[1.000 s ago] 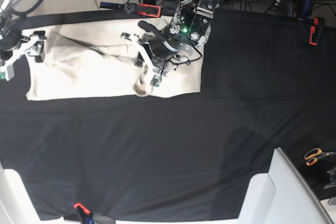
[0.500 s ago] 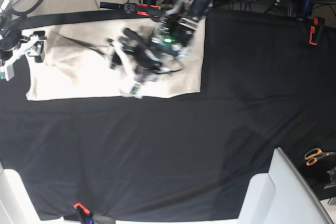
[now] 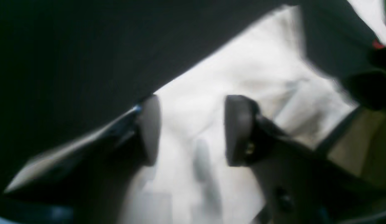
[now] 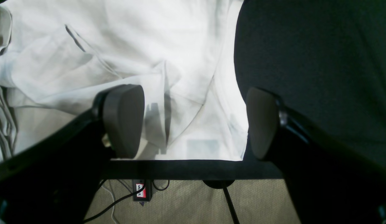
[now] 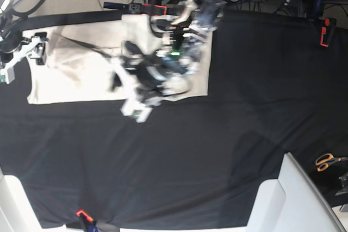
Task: Fold the T-shirt properly
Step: 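Lift the pinched end and fold it over toward the right gripper, then release the shirt and raise the left gripper away, then grasp the shirt's hem end with the right gripper and lift it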
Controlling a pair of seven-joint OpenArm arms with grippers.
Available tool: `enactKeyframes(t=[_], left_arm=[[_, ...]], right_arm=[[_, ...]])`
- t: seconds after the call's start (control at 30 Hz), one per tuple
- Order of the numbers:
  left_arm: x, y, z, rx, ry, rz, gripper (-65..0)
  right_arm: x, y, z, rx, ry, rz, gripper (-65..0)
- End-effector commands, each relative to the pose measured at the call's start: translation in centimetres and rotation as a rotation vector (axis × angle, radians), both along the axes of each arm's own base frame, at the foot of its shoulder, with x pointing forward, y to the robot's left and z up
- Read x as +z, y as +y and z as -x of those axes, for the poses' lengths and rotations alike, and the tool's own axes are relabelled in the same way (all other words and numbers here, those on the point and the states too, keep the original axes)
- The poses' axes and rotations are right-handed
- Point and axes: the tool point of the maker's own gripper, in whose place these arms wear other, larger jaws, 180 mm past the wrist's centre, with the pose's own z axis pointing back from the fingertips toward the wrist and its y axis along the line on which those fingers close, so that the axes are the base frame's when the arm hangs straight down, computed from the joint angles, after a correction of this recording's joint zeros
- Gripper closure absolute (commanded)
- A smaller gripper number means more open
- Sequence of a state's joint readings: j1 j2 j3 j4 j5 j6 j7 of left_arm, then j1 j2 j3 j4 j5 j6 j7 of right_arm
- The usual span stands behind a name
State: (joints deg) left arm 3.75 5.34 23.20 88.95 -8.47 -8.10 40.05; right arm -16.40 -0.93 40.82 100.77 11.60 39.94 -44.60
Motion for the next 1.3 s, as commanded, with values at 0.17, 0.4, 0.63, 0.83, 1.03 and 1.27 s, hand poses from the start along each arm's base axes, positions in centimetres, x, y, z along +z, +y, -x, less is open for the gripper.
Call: enactKeyframes(t=[0.17, 0.4, 0.63, 0.83, 1.03, 1.27], left_arm=[[-1.7, 4.3, 1.5, 0.025, 0.015, -0.072, 0.0], [-2.5, 17.0, 3.3, 0.308, 0.049, -0.173, 0.0], [-1.5, 29.6, 6.5, 0.559, 0.054, -0.335, 0.0], [-0.8, 33.4, 8.6, 0.556, 0.058, -0.323, 0.0], [-0.1, 35.3, 9.5, 0.637, 0.049, -0.2, 0.0], [-0.3, 35.6, 9.8, 0.648, 0.058, -0.199, 0.0]], right_arm=[[1.3, -0.5, -1.3, -0.001, -0.054, 0.014, -46.8], [1.8, -3.9, -2.0, -0.131, 0.04, 0.006, -48.9], [-1.0, -7.4, -1.2, -0.297, 0.229, -0.167, -52.8], [-4.7, -7.1, -1.3, -0.311, 0.318, -0.335, -52.8], [-6.1, -4.8, -2.3, -0.291, 0.279, -0.523, -52.8], [-6.9, -3.6, -2.3, -0.293, 0.275, -0.657, -52.8]])
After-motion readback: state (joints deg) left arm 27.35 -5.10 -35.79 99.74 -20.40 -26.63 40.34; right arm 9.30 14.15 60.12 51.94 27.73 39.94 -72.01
